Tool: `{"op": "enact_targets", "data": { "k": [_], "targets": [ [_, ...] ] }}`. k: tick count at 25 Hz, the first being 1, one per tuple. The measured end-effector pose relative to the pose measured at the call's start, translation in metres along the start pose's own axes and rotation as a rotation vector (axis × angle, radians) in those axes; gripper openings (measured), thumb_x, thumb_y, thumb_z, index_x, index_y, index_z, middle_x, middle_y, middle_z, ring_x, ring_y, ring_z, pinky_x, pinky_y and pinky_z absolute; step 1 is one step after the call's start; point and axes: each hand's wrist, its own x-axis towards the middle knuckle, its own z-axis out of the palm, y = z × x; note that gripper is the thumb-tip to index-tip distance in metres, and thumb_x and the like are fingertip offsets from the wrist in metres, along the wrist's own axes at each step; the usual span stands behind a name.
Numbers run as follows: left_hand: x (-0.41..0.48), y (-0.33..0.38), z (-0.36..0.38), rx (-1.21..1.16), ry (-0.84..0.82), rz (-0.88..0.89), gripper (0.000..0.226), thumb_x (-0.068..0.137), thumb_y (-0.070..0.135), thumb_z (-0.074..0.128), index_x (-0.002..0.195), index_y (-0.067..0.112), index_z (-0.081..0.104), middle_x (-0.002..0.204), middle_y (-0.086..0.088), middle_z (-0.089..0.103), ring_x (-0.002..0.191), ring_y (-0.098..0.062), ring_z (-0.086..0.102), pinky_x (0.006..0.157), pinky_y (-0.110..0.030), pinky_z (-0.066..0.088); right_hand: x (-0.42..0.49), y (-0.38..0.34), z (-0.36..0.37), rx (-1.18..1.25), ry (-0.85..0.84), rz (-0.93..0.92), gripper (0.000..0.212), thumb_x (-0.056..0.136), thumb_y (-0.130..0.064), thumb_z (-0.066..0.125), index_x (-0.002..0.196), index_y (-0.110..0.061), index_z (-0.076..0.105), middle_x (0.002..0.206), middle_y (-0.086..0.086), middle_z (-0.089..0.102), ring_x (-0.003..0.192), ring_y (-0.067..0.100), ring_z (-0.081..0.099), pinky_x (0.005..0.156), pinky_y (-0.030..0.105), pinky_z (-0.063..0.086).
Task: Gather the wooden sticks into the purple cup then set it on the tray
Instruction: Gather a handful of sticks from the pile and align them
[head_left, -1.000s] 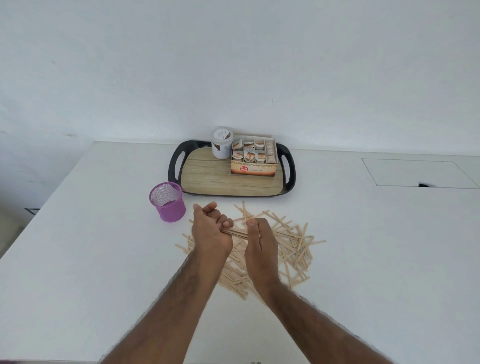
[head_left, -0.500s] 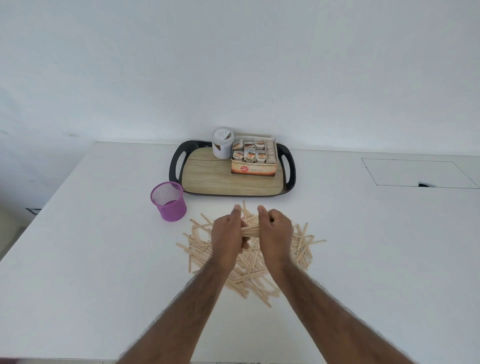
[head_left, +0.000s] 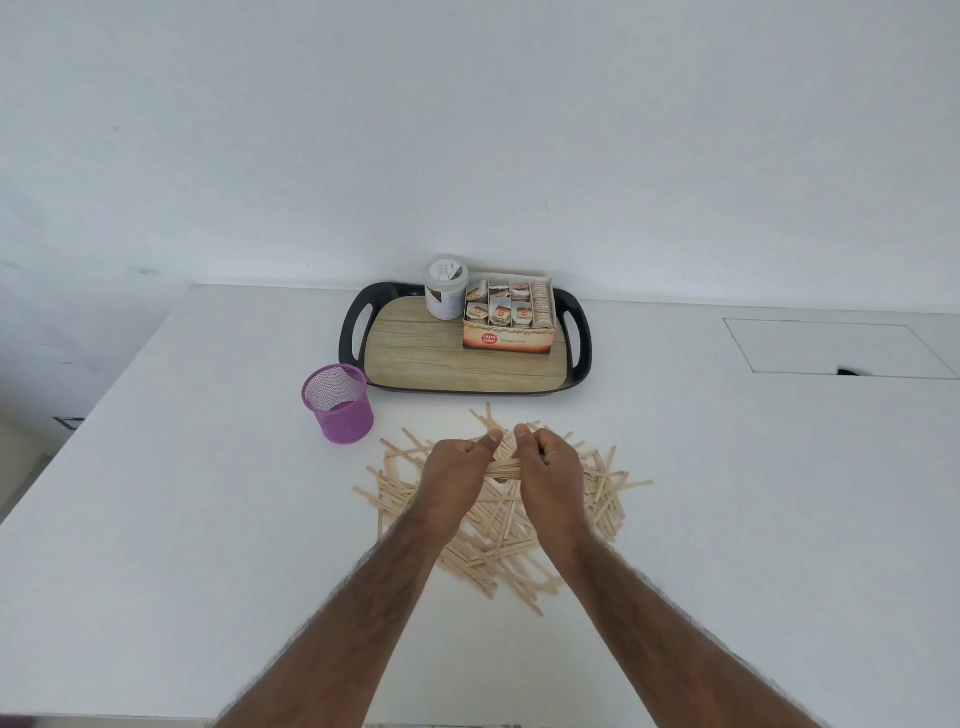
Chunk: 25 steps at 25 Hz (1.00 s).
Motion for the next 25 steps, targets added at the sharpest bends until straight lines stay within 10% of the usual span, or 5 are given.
{"op": "enact_targets", "data": {
  "k": [5,12,19,25],
  "targets": [
    [0.005,-0.005,-0.011,-0.038,0.131,-0.003,0.058,0.098,0.045,0.063,0.044,0.024,0.061,0.043,0.008,0.036,0.037,-0.009,0.028,0.041,-0.022,0.023,0.004,-0.002,-0.019,0.319,-0.317,0.119,0.013,0.095,-0.011,0.071,0.092,0.0,0.077,0.074,0.016,0.069,0.063,0.022,0.064,0.055,0.026,0.054],
    [0.007,-0.006,-0.017,-0.134,-0.002,-0.003,0.045,0.101,0.043,0.06,0.068,0.013,0.066,0.047,0.006,0.036,0.039,-0.009,0.029,0.039,-0.022,0.024,0.011,-0.008,-0.029,0.373,-0.348,0.165,0.006,0.088,0.002,0.074,0.093,0.005,0.077,0.091,0.028,0.073,0.074,0.028,0.072,0.075,0.03,0.062],
    [0.005,-0.006,-0.004,-0.032,0.109,0.144,0.052,0.099,0.046,0.061,0.071,0.002,0.064,0.046,0.007,0.037,0.04,-0.009,0.03,0.038,-0.021,0.026,-0.001,-0.017,-0.009,-0.016,-0.222,0.145,0.027,0.106,-0.03,0.048,0.09,-0.013,0.063,0.069,0.006,0.057,0.048,0.014,0.051,0.041,0.024,0.042],
    [0.007,-0.026,-0.017,0.016,0.203,0.208,0.056,0.099,0.043,0.063,0.066,-0.002,0.058,0.047,0.009,0.037,0.042,-0.008,0.031,0.04,-0.02,0.026,0.007,-0.012,-0.023,0.22,-0.316,0.236,0.013,0.098,-0.008,0.065,0.095,0.002,0.073,0.072,0.012,0.066,0.057,0.018,0.063,0.052,0.027,0.055]
  ]
}}
